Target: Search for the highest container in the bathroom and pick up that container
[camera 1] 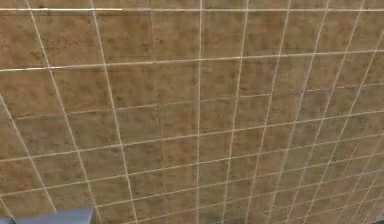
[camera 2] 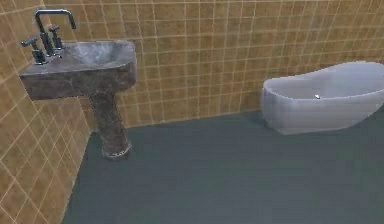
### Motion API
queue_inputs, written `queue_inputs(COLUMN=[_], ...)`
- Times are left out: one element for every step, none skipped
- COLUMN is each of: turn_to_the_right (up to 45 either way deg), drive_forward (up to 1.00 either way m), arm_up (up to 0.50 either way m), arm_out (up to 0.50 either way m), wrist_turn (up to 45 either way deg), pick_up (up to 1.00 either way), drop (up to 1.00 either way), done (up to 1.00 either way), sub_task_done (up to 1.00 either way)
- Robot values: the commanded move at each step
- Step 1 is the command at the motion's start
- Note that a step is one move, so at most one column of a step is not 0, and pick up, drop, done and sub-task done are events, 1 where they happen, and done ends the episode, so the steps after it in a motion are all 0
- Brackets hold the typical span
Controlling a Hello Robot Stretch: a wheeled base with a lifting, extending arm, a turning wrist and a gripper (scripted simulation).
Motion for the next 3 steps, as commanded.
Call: queue_inputs(turn_to_the_right=[45.0,45.0,45.0], drive_forward=[0.0,0.0,0.0], arm_up=[0.0,0.0,0.0], arm_out=[0.0,0.0,0.0], wrist_turn=[0.0,0.0,0.0], pick_up=[0.0,0.0,0.0], drop=[0.0,0.0,0.0], done=[0.0,0.0,0.0], sub_task_done=[0.0,0.0,0.0])
